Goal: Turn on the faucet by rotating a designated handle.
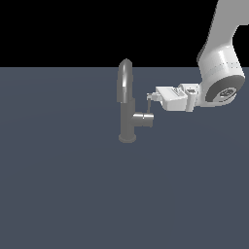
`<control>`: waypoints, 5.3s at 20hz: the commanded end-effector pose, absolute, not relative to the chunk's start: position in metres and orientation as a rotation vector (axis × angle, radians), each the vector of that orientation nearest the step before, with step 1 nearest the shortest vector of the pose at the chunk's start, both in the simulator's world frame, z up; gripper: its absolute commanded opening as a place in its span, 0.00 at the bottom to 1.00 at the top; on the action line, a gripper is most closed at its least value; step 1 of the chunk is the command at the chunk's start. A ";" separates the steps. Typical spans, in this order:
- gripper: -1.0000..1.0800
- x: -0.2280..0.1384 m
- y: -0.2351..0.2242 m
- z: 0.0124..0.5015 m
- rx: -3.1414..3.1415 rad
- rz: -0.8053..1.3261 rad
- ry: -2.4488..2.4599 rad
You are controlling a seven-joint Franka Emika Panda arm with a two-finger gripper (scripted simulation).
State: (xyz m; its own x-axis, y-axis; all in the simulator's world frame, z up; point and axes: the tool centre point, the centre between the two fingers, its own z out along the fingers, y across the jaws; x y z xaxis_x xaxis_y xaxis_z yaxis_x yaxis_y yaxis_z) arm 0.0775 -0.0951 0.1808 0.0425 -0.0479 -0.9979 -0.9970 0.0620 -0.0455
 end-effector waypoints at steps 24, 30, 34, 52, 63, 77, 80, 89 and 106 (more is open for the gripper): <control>0.00 0.049 -0.091 0.166 -1.121 1.125 1.265; 0.00 0.033 -0.089 0.170 -1.121 1.125 1.264; 0.00 0.033 -0.088 0.170 -1.122 1.119 1.265; 0.00 -0.012 -0.082 0.140 -1.132 1.109 1.253; 0.00 -0.018 -0.081 0.108 -1.141 1.104 1.234; 0.00 -0.003 -0.084 0.056 -1.125 1.120 1.257; 0.00 0.000 -0.085 0.046 -1.122 1.123 1.262; 0.00 0.020 -0.098 0.054 -1.127 1.099 1.257; 0.00 0.052 -0.092 0.035 -1.121 1.122 1.264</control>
